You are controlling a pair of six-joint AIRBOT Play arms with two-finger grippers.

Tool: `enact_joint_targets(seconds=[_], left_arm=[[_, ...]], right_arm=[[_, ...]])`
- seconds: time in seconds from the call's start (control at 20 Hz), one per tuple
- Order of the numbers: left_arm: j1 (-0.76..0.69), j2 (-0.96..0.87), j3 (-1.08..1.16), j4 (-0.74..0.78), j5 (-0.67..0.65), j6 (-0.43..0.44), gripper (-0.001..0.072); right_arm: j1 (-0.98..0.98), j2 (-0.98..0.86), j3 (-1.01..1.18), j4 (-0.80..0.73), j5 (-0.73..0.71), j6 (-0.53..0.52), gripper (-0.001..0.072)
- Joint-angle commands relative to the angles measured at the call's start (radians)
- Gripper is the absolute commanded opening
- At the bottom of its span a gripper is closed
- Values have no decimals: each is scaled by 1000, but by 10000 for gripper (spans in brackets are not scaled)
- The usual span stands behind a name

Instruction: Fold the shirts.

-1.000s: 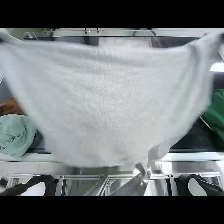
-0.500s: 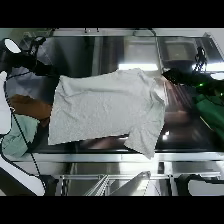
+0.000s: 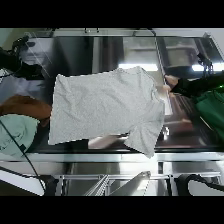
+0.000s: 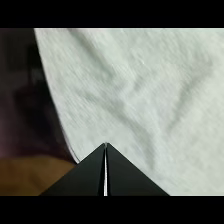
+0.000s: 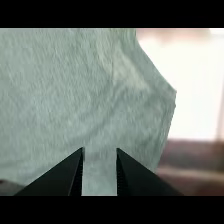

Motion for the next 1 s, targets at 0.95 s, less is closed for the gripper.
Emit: enact_joint_targets(seconds=[0.95], left_arm=[[278, 647, -1040, -90, 107, -3, 13]], right_arm=[[718, 169, -135, -785, 113, 385, 12]])
